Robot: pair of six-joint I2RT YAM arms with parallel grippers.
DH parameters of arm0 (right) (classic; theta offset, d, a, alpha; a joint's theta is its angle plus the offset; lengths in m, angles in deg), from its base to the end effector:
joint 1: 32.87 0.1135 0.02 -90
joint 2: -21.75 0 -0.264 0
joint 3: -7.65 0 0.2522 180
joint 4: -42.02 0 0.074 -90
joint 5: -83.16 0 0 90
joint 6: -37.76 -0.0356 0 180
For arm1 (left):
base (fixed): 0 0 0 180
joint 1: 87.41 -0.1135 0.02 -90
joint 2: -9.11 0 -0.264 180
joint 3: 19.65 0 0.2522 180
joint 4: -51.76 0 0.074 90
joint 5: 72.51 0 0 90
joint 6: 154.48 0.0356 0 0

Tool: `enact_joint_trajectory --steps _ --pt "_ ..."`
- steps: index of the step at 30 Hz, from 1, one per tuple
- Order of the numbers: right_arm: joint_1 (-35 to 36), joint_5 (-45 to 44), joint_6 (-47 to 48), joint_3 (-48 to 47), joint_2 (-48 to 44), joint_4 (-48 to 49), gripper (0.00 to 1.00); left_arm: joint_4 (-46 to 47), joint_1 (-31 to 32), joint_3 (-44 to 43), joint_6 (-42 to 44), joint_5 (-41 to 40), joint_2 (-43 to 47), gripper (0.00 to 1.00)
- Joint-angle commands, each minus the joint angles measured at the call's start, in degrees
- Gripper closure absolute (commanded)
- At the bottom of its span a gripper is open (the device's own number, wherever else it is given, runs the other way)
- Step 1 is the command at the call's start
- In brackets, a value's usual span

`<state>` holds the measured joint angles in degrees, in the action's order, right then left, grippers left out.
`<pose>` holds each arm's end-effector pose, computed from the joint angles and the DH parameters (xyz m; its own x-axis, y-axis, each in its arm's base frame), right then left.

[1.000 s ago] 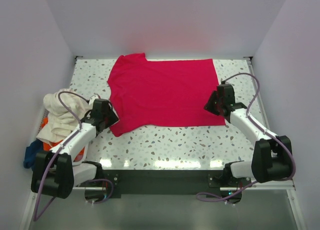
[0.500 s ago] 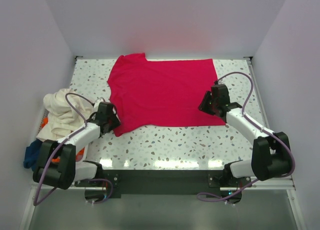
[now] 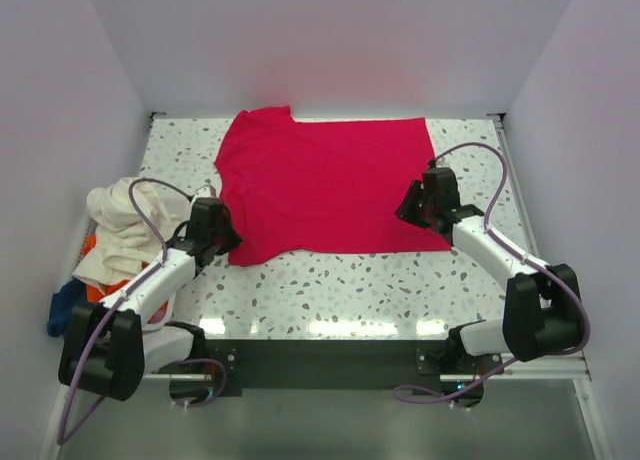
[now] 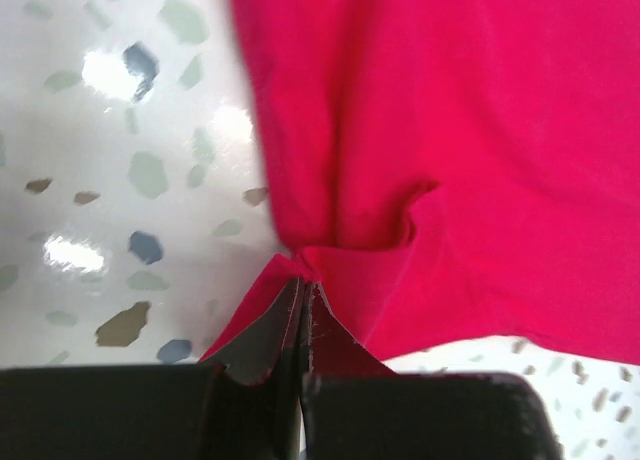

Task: Fold and stack the t-shirts
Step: Flatten the tshirt out

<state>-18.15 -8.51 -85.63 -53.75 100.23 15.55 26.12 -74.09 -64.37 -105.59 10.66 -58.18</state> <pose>0.2786 0.0721 0.2226 -0.6849 0.3888 -0.6162 0.1717 0.9080 0.3821 0.2188 -0.0474 0.1787 -0.6464 -0.5179 -0.5604 -0.3628 0.8547 -0.3714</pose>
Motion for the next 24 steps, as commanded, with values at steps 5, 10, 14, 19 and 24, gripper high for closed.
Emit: enact_joint_trajectory --steps 5,10,14,19,24 --pt "0.13 1.58 0.16 0.35 -0.43 3.30 0.65 0.89 1.35 -4.55 3.83 8.32 4.09 1.00" --pt "0.13 1.50 0.34 0.61 -0.61 3.31 0.65 1.42 3.28 -5.34 5.15 14.28 4.97 1.00" --pt "0.13 1.50 0.17 0.88 -0.61 3.48 0.65 2.47 6.53 -6.21 6.21 19.04 5.24 1.00" --pt "0.22 1.58 -0.01 0.97 -0.61 3.74 0.65 1.25 12.33 -7.62 7.09 20.01 3.92 1.00" --pt "0.13 1.58 0.08 1.23 -1.05 3.48 0.65 -0.60 17.08 -6.92 7.79 19.05 1.20 1.00"
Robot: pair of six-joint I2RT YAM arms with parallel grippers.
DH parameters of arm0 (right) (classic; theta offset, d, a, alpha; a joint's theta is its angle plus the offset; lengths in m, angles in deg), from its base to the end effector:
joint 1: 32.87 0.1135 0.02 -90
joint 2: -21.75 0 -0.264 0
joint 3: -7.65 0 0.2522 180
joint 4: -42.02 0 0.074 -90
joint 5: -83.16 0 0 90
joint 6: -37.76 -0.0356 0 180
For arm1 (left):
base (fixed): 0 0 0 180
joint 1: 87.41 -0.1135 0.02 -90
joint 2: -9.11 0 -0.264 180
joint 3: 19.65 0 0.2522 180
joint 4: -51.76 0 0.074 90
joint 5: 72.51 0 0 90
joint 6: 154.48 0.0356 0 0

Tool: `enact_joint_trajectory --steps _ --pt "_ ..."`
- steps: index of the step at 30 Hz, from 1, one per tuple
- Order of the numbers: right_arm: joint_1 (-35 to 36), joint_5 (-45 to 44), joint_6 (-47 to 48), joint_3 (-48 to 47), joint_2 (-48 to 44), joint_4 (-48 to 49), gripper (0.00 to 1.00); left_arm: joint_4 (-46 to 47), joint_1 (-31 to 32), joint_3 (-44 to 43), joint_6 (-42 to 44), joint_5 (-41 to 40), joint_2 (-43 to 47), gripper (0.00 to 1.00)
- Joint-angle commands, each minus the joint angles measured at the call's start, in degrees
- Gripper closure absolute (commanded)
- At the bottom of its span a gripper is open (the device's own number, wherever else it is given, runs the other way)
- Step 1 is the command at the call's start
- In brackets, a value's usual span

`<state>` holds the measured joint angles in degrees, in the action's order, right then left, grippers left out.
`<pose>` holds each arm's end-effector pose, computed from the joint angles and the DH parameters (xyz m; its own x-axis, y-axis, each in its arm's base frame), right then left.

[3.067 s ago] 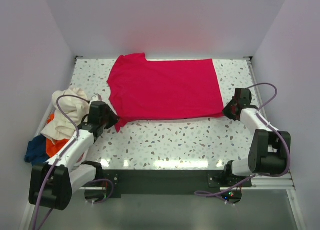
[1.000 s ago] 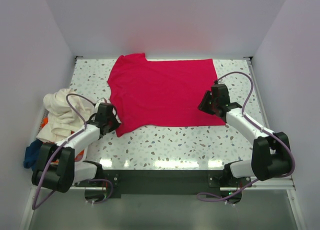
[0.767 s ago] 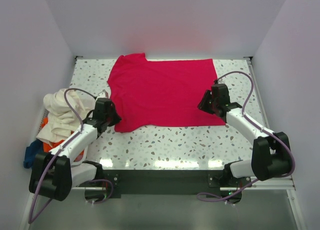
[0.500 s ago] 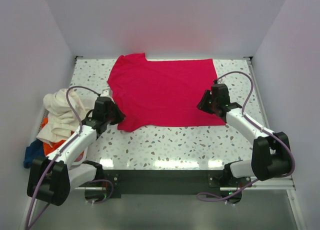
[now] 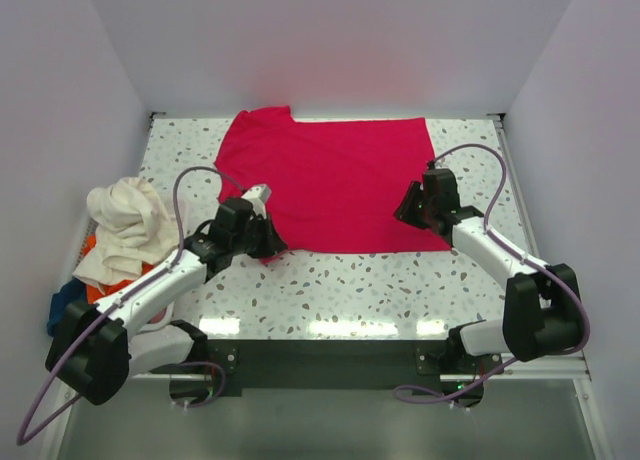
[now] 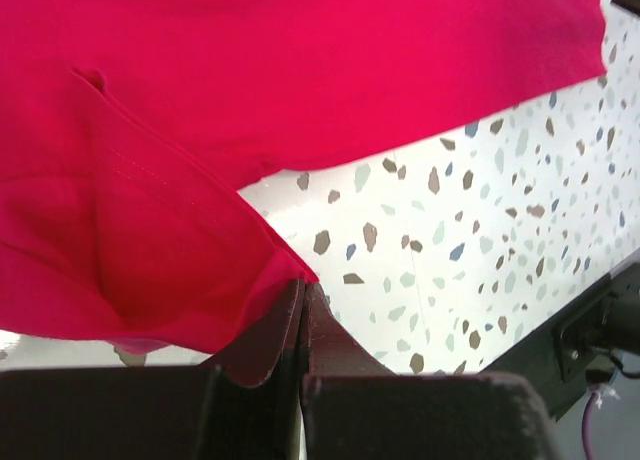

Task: Fold and stack the t-shirts
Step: Flatten the tshirt out

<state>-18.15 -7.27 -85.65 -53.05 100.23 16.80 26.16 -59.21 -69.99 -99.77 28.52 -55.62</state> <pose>0.2782 0.0728 0.2204 -0.6876 0.3887 -0.6133 0.1555 0.9039 0.3984 0.2039 -0.1171 0.2195 -0.8049 -0.2118 -0.5543 0.1568 0.8250 -0.5430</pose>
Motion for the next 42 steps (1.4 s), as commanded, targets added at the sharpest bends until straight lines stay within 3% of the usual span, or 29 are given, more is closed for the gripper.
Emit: enact_joint_trajectory --steps 1,8,23,30,38,42 --pt "0.22 0.34 0.27 0.62 -1.22 2.15 0.65 -1.43 2.73 -0.69 2.06 0.75 -1.63 1.00" --pt "0.22 0.34 0.71 0.97 -2.01 1.36 0.65 -7.93 4.23 3.79 2.33 -1.18 1.09 1.00" --pt "0.13 -0.19 0.80 0.44 -3.59 -0.14 0.65 -25.86 7.48 8.36 -17.26 -9.97 13.04 1.00" --pt "0.13 -1.59 1.33 0.18 -2.98 -1.02 0.64 -38.25 7.56 5.03 -19.56 -14.71 17.09 1.00" --pt "0.04 -5.19 1.85 0.53 -3.15 -3.91 0.64 -43.71 7.48 -0.94 -17.10 -16.56 15.43 1.00" --pt "-0.39 -7.66 2.03 0.97 -4.21 -5.41 0.62 -42.23 7.48 -5.33 -14.81 -18.83 12.88 0.99"
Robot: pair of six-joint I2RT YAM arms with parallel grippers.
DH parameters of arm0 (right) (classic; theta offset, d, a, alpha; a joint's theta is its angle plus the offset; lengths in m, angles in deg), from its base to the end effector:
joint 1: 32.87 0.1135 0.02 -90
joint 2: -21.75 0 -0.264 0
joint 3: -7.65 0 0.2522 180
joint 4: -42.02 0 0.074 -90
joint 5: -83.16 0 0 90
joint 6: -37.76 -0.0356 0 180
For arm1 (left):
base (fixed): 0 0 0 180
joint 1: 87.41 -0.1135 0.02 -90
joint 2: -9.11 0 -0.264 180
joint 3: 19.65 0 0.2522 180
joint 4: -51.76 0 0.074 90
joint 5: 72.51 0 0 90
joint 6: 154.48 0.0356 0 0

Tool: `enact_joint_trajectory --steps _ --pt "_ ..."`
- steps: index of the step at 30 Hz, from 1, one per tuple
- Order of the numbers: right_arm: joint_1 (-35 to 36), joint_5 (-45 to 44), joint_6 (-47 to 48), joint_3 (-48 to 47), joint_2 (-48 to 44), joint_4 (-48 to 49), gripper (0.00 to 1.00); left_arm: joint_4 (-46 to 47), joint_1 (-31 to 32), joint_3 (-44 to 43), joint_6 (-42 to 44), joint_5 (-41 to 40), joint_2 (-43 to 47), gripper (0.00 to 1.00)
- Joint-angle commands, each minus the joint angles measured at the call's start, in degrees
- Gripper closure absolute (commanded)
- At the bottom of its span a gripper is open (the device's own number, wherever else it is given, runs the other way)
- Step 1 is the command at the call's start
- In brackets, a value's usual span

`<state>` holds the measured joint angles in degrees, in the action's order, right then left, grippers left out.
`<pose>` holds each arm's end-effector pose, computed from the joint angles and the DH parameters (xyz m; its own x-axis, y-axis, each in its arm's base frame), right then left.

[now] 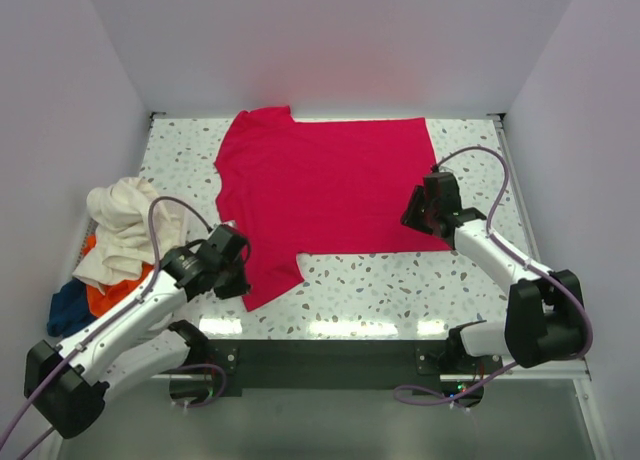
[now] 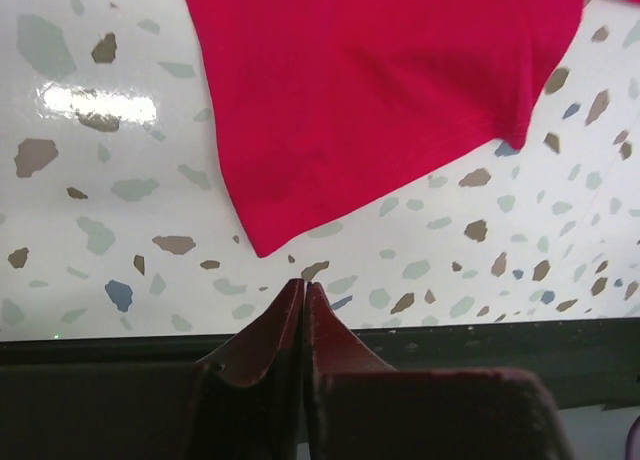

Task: Fold and stack the t-shirts
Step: Flatten the tshirt out

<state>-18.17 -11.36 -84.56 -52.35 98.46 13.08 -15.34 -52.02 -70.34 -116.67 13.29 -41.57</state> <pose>0.2690 0.0677 0.2196 -0.6913 0.3697 -0.6209 0.2011 0.9237 0.3261 0.1218 -0.0833 0.2169 -0.8983 -0.3284 -0.2919 -0.2534 0.9300 -0.2662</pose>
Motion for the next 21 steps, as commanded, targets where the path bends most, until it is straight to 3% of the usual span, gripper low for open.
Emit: enact_joint_trajectory --steps 1,4,7,13,17,21 --pt "-0.55 -3.49 0.94 0.27 -2.70 -2.13 0.61 -0.36 0.20 -6.04 2.26 -4.92 -2.31 0.90" --pt "-0.90 -3.48 0.94 0.27 -3.40 -3.10 0.60 1.22 0.02 -9.65 2.44 -11.42 -5.38 0.58" --pt "-1.07 -3.84 0.76 0.89 -4.55 -3.36 0.55 5.87 -0.68 -10.62 1.57 -16.78 -8.20 0.50" --pt "-2.65 -2.70 0.41 2.03 -5.08 -2.40 0.52 21.77 -12.70 -7.37 3.14 -19.17 -16.20 0.56" --pt "-4.76 -0.94 0.06 1.77 -4.20 -1.08 0.52 33.62 -14.57 -7.71 3.84 -19.61 -21.56 0.58" --pt "-5.99 -0.06 -0.12 1.59 -3.14 -0.20 0.53 35.41 -15.18 -11.23 3.41 -20.23 -30.42 0.61"
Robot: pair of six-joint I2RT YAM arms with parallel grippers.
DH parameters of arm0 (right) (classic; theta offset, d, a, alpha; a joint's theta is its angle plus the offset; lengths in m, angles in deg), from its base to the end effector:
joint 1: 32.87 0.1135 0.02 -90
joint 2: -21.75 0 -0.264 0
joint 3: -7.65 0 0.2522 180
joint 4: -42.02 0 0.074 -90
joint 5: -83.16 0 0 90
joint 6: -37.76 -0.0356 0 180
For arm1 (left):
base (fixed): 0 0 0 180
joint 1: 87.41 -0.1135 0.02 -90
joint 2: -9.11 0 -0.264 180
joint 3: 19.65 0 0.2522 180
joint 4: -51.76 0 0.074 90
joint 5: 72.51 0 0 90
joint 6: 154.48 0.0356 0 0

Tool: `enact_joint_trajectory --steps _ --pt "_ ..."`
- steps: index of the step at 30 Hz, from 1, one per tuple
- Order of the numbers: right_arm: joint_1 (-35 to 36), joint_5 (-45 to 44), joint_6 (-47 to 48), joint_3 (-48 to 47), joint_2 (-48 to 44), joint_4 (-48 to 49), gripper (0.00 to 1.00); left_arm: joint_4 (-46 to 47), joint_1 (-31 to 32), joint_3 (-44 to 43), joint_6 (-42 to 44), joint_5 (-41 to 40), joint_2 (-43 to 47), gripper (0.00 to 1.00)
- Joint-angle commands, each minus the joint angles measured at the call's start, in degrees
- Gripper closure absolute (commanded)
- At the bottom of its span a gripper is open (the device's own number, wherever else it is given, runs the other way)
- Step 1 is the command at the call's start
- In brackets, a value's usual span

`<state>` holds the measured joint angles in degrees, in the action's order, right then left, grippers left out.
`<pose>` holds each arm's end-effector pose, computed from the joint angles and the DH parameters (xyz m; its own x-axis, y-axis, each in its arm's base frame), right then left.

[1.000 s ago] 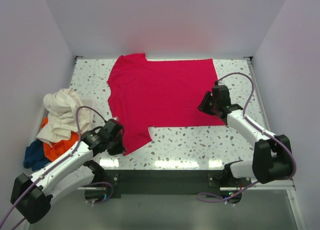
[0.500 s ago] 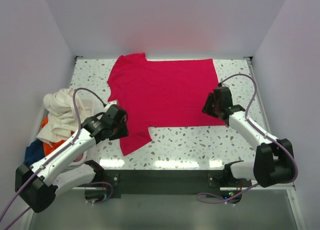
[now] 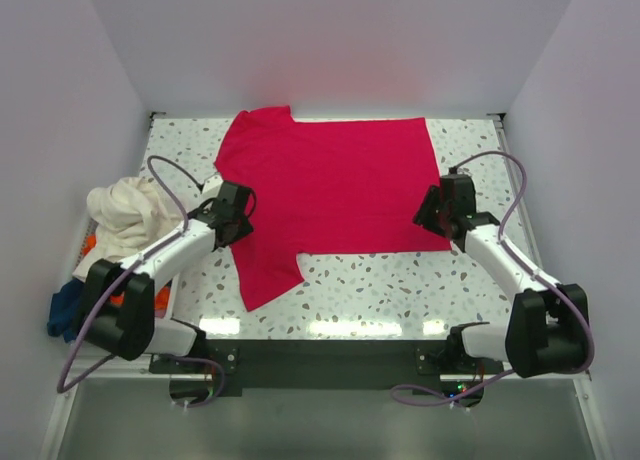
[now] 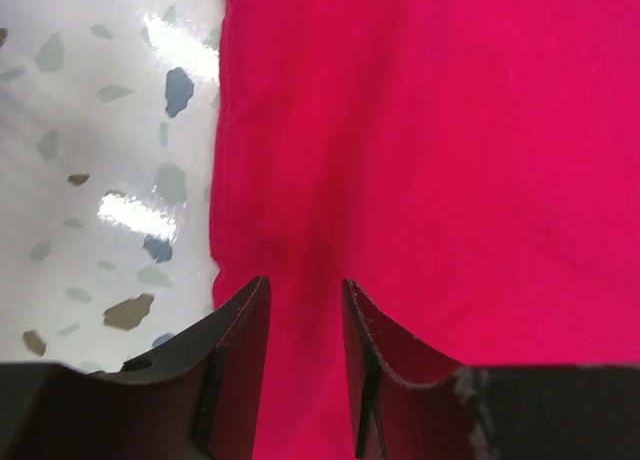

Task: Fold and stack the t-shirts
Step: Flatten the tshirt out, then fold the tshirt

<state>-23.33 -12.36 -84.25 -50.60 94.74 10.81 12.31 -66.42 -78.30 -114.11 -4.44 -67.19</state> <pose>0.2597 0.0402 0.2231 -0.6535 0.4252 -0.6262 0.2918 0.9049 0.3099 0.2437 -0.0793 0.2037 -0.6166 -0.5204 -0.5907 -0.5047 0.8372 -0.2107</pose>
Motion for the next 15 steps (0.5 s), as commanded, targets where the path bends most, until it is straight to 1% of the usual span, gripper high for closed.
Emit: enact_joint_trajectory --steps 1,3,5,6,9,15 --pt "-1.01 1.04 -0.51 -0.16 0.66 2.25 0.53 7.59 -1.04 -3.89 0.41 -2.59 -6.22 0.62" --pt "-1.71 1.12 -0.68 0.28 0.75 2.51 0.53 6.19 -1.39 -5.04 -0.21 -3.38 -9.38 0.63" --pt "-2.59 1.39 -0.95 0.72 1.01 3.12 0.53 3.82 -2.01 -5.48 -1.70 -4.34 -10.98 0.67" --pt "-2.86 1.48 -1.30 0.89 1.10 3.21 0.53 3.20 -2.18 -5.39 -2.14 -5.65 -12.29 0.68" --pt "-3.82 2.44 -2.09 1.51 1.98 4.27 0.53 2.49 -3.50 -5.13 -2.58 -6.10 -14.75 0.72" --pt "-5.41 2.88 -2.53 2.04 3.03 4.62 0.53 -1.55 -6.31 -5.83 -2.67 -8.91 -17.66 0.75"
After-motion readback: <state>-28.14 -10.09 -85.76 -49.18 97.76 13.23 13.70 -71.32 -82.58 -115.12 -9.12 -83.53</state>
